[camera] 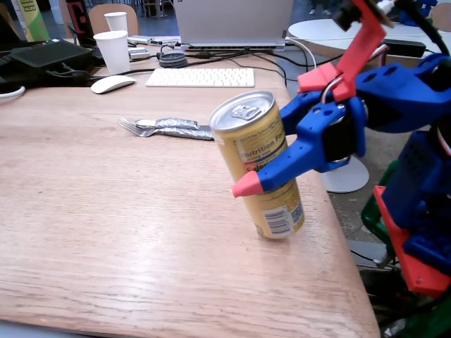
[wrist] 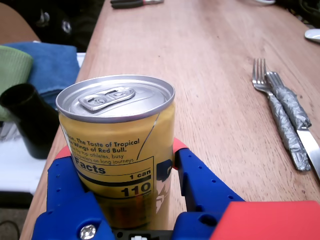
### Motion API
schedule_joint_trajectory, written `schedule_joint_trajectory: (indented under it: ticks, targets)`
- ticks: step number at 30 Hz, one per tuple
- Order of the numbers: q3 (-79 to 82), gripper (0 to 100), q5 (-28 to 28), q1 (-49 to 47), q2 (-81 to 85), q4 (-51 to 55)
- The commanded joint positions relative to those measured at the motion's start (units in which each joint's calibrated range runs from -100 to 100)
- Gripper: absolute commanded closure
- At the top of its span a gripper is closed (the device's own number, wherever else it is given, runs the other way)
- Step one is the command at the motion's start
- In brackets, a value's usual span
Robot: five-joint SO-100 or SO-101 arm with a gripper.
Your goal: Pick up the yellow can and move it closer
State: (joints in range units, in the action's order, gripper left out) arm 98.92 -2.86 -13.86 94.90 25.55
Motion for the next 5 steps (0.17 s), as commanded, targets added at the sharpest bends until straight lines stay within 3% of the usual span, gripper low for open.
schedule_joint_trajectory:
  ticks: [1,5]
  targets:
    - [0.5,89,0.0,0.3,2.6,-0.1]
    - [0.5,89,0.0,0.3,2.6,-0.1]
